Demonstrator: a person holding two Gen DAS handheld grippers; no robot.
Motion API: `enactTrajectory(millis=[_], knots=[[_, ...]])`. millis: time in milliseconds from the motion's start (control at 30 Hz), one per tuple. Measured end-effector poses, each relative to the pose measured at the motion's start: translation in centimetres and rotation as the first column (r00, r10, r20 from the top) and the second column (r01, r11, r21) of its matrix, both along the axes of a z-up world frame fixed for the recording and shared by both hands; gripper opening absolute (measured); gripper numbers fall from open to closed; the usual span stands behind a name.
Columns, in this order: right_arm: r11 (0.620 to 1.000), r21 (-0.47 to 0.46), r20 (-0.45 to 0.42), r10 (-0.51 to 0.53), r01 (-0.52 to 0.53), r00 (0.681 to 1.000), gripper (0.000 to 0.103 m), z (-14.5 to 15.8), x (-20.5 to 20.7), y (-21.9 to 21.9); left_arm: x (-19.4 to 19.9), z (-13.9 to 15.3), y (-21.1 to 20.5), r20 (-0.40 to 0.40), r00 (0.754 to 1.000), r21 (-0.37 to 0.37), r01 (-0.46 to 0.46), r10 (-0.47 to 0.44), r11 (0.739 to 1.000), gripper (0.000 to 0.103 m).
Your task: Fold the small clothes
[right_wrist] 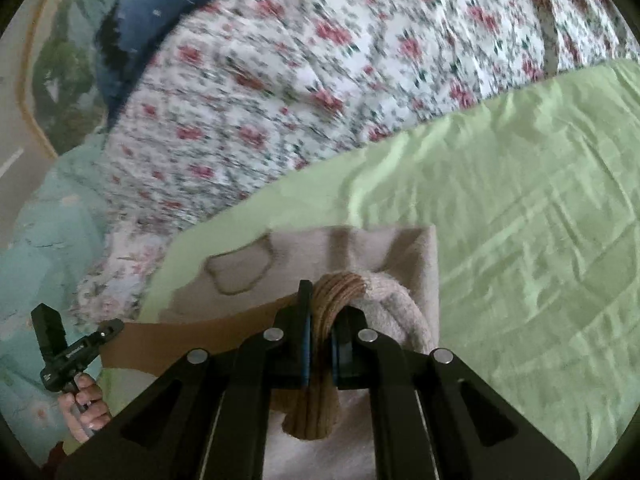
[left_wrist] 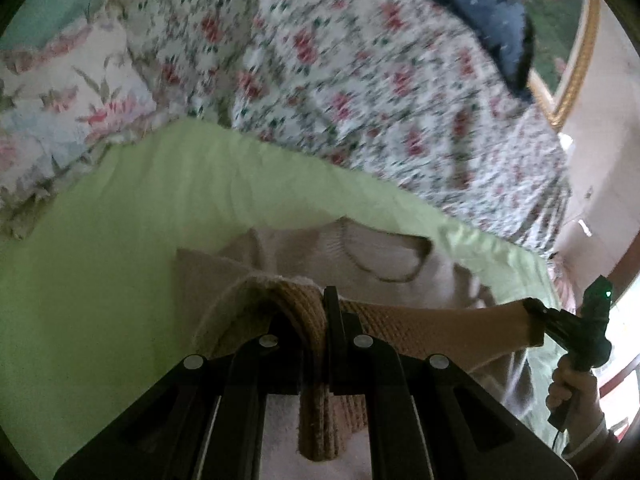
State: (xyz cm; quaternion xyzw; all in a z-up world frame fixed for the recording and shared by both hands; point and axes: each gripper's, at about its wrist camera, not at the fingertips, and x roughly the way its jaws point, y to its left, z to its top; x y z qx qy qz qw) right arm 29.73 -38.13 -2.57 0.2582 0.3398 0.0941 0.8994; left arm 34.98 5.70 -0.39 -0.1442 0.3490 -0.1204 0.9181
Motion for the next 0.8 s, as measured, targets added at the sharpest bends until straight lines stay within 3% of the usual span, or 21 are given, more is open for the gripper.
enactTrajectory(millis=[167,267,400,500,600,700,800], knots=[[1.000,-0.020,-0.098,0.001,-0.003,0.995,0.010,-3.8,2.6,0.4,2.4,-4.3,-0.3,-0.105,0.994,0.039,-0.001,0.005,0.999,0.010],[1.000,0.000,-0.134,-0.018,0.018,0.991,0.018,-4.9,2.6,0.0,1.2,-5.0,0.2,-0.128,0.992,-0.003,0.010,-0.010,1.000,0.013],[0.997,0.021,-0.076,-0.069,0.071,0.995,0.025,-3.3,-0.2,-1.0,-2.9,-4.2,-0.2,-0.099,0.994,-0.029,0.033,-0.035,0.999,0.038],[0.998,0.018,-0.006,-0.059,0.059,0.998,0.029,-1.8,-3.3,0.0,-5.9,-4.6,-2.4,-0.111,0.988,-0.036,0.100,-0.103,0.994,0.040],[0.991,-0.023,-0.003,0.134,-0.134,0.991,0.029,-2.0,-4.6,4.1,-7.2,-5.4,-6.1,-0.136,0.968,-0.018,0.210,-0.210,0.978,0.040],[0.919,-0.133,-0.080,0.364,-0.372,0.928,0.029,-2.9,-3.7,9.6,-6.6,-5.8,-8.7,-0.164,0.959,0.075,0.247,-0.233,0.966,0.039],[0.877,-0.144,-0.140,0.442,-0.459,0.886,0.029,-3.7,-1.4,11.2,-4.5,-6.0,-9.2,-0.183,0.958,0.158,0.252,-0.223,0.955,0.033]])
